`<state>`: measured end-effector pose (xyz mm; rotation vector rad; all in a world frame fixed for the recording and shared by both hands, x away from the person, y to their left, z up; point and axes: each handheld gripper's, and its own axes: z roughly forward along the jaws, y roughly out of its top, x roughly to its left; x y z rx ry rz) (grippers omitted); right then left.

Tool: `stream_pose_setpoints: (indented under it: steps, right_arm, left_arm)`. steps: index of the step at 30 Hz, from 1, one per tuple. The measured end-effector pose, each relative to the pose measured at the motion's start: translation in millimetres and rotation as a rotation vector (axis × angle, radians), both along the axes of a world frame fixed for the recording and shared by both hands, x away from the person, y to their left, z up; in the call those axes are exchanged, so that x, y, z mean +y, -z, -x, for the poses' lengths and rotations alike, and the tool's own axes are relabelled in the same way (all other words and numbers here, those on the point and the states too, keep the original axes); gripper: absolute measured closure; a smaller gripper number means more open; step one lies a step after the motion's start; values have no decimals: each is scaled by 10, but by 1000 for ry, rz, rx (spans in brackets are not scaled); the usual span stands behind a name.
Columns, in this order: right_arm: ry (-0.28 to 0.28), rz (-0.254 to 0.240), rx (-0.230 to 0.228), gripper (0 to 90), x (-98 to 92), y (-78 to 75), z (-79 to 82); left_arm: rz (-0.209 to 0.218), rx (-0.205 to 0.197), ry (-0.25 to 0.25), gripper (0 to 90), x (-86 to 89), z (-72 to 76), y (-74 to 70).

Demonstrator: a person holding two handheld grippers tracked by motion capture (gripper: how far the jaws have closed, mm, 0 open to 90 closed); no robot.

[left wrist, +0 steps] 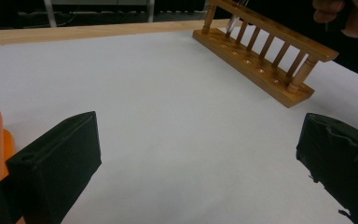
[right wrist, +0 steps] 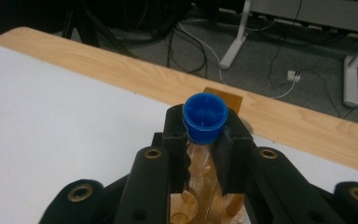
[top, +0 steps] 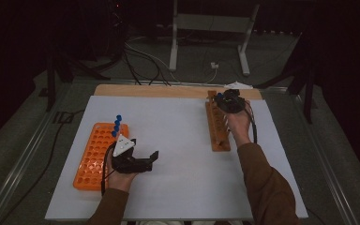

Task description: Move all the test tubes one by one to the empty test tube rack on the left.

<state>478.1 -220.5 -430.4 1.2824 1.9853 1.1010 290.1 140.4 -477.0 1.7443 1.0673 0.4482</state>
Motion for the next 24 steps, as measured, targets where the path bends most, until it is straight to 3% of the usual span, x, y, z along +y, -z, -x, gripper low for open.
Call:
stream_pose_setpoints:
  steps: [24]
  right_arm:
    - [-23,-3,-83,769,-88,-354,209]
  left_arm:
    - [-21,2,18,8,-61,-51,51]
